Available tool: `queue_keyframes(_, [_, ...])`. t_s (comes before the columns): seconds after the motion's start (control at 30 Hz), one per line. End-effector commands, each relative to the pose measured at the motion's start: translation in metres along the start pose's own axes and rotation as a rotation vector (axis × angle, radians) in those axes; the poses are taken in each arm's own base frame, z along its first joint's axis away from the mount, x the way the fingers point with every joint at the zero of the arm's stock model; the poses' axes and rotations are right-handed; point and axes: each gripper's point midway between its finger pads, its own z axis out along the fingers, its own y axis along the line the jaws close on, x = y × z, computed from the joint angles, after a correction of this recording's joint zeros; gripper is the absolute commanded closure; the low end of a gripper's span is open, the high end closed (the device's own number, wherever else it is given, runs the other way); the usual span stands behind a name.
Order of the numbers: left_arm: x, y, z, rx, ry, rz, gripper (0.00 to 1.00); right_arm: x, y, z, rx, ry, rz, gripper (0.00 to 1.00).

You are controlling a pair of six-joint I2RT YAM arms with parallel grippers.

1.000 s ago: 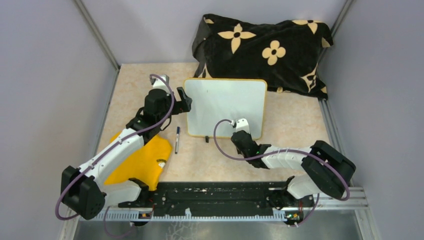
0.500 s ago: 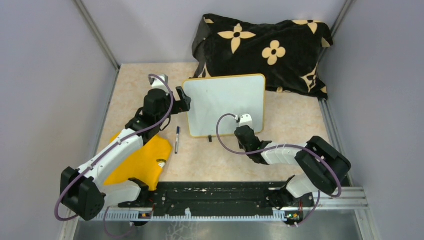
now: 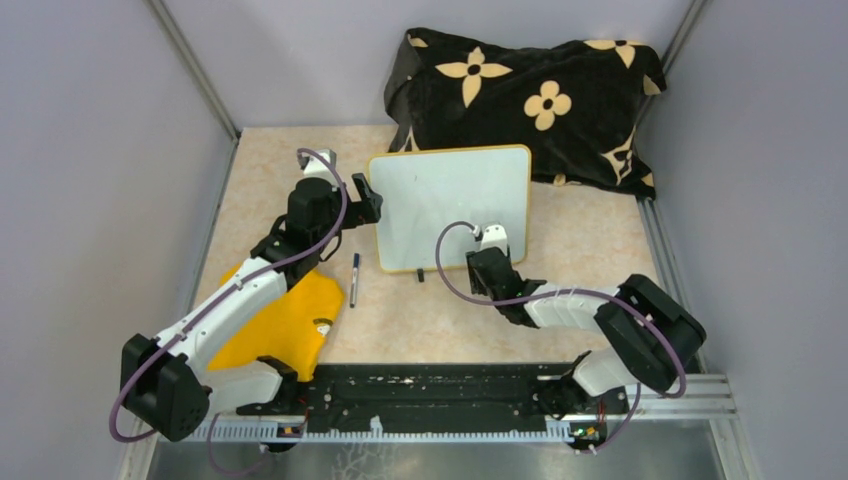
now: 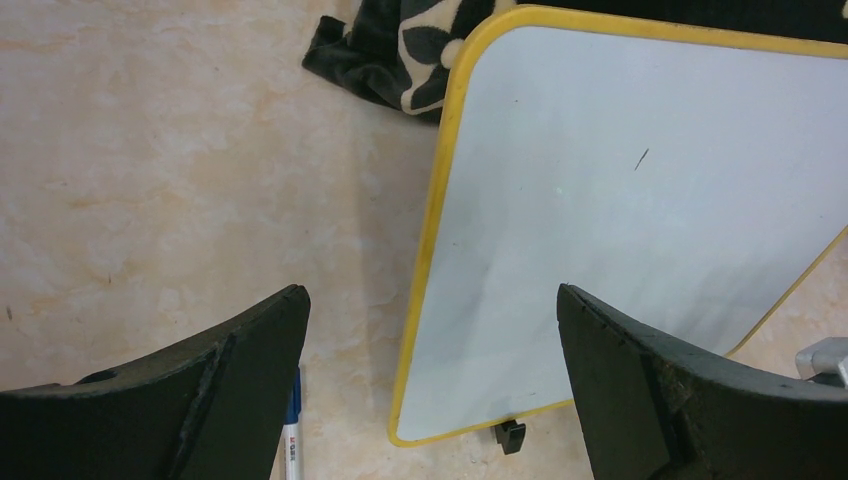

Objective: Write a sentence on the whiteboard
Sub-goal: Move the whiteboard stand to the center of the board.

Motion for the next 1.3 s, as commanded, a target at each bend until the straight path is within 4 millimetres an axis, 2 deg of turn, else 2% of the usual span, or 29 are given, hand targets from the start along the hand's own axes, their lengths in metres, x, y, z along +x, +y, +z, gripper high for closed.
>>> queue_keyframes(0.0, [-0.007, -0.005, -0.003, 0.017, -0.018, -0.003, 0.01, -0.020, 0.006, -0.011, -0.039, -0.040, 0.076, 0.47])
queue_keyframes(0.1, [-0.007, -0.006, -0.003, 0.024, -0.016, -0.003, 0.01, -0.014, 0.007, -0.021, -0.075, -0.028, 0.107, 0.34])
queue_keyframes(0.27, [-0.006, -0.008, -0.003, 0.034, -0.010, -0.006, 0.01, -0.004, 0.006, -0.028, -0.083, 0.000, 0.156, 0.31])
queue_keyframes(0.33, [-0.006, -0.009, -0.003, 0.036, -0.009, -0.007, 0.01, -0.002, 0.005, -0.025, -0.065, 0.015, 0.159, 0.36])
queue_keyframes(0.47, [-0.005, -0.008, -0.003, 0.035, -0.008, -0.007, 0.01, -0.002, 0.006, -0.017, -0.039, 0.036, 0.148, 0.51])
queue_keyframes(0.93, [-0.007, -0.009, -0.004, 0.037, -0.012, -0.008, 0.01, -0.012, -0.010, 0.008, 0.055, 0.034, 0.159, 0.58])
queue_keyframes(1.27, [-0.007, -0.008, -0.003, 0.035, -0.010, -0.007, 0.01, -0.015, -0.017, 0.013, 0.101, 0.020, 0.177, 0.85])
